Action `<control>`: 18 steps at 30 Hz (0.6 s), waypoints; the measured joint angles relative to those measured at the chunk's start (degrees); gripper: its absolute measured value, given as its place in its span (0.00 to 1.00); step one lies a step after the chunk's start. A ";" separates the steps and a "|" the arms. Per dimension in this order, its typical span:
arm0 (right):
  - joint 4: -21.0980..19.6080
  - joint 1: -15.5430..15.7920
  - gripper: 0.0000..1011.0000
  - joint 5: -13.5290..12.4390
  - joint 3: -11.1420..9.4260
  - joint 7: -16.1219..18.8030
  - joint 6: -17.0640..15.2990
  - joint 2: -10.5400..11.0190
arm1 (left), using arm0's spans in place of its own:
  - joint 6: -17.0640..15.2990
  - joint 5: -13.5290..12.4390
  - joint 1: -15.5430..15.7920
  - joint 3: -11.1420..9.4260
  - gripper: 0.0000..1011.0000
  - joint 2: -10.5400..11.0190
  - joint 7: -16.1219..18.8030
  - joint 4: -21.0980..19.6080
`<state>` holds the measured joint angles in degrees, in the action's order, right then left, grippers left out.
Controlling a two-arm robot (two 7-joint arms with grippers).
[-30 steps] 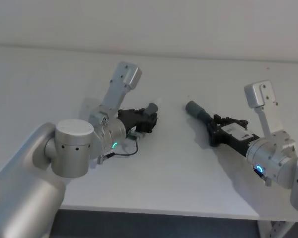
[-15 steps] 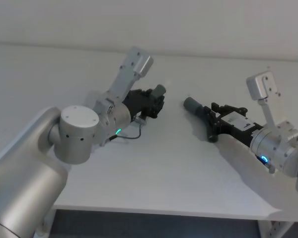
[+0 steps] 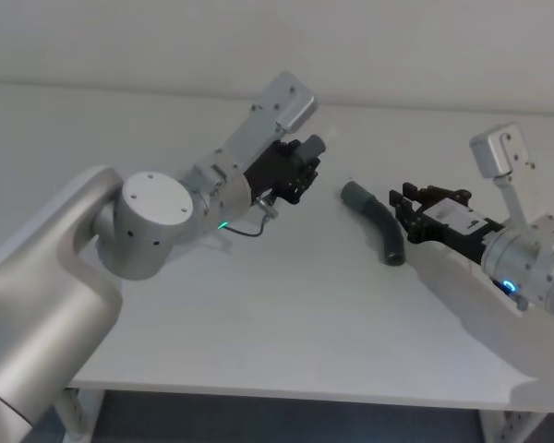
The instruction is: Use both hands to pick up one end of the pipe from the table, align the ends, and insert them.
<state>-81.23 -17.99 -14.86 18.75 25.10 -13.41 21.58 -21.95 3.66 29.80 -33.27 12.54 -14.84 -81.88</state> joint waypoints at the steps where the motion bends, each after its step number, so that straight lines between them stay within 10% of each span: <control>1: 0.04 -0.06 0.22 -0.01 0.02 0.10 0.00 0.08 | -0.01 -0.35 0.25 -0.34 0.36 0.32 -0.25 -0.21; 18: 0.53 -0.86 0.70 -0.19 0.19 0.69 -0.06 1.04 | -0.64 -5.59 3.33 -3.95 0.36 4.21 -4.49 -3.31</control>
<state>-80.70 -18.85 -15.06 18.94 25.78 -13.46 22.62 -22.59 -1.93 33.13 -37.22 16.75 -19.33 -85.19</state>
